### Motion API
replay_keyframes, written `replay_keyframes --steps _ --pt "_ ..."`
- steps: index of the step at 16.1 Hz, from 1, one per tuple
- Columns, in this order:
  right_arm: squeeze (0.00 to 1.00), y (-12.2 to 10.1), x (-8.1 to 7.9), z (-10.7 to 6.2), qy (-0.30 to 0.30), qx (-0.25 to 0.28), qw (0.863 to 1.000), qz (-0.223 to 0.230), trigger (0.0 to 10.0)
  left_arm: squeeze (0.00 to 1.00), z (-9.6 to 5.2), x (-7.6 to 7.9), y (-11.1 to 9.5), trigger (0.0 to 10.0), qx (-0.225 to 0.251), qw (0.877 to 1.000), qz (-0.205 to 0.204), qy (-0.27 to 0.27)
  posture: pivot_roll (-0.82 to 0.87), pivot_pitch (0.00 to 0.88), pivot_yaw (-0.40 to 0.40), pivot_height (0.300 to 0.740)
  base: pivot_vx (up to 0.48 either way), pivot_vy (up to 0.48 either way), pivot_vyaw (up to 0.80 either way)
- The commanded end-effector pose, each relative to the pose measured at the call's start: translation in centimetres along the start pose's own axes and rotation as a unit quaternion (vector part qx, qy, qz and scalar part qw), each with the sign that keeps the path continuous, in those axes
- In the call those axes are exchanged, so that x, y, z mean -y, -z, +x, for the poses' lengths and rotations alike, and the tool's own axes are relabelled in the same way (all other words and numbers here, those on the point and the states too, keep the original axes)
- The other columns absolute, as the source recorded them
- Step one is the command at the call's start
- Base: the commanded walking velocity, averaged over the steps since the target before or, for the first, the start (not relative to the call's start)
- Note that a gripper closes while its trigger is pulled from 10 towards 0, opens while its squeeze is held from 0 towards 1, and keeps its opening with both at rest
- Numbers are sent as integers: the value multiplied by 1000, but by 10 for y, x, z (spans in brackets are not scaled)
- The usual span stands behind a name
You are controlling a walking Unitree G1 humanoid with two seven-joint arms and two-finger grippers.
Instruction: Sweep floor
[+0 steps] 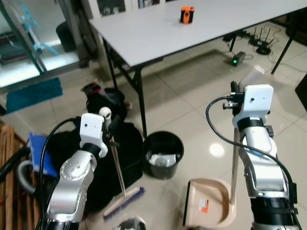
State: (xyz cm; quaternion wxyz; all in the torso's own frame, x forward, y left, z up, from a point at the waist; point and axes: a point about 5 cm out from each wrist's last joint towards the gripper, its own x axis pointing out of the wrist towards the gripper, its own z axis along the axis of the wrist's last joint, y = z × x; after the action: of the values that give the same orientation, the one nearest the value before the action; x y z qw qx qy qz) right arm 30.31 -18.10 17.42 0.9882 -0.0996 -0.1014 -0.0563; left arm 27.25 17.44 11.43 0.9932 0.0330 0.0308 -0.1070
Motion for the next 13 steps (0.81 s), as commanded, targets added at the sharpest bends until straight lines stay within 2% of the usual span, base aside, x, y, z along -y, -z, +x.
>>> replay_keyframes --steps 1,7,13 --pt "0 -8 -2 0 2 14 1000 12 10000 0 -1 -4 -8 10000 14 1000 10 -4 34 0 79 740 -270 0 0" --pt "0 -1 -7 -4 -4 -12 998 58 10000 0 0 -5 -9 10000 14 1000 12 -4 36 0 82 740 -268 0 0" --pt "0 -1 -10 -6 -14 -13 998 51 10000 0 1 -5 -10 10000 15 1000 12 -4 35 0 85 740 -268 0 0"
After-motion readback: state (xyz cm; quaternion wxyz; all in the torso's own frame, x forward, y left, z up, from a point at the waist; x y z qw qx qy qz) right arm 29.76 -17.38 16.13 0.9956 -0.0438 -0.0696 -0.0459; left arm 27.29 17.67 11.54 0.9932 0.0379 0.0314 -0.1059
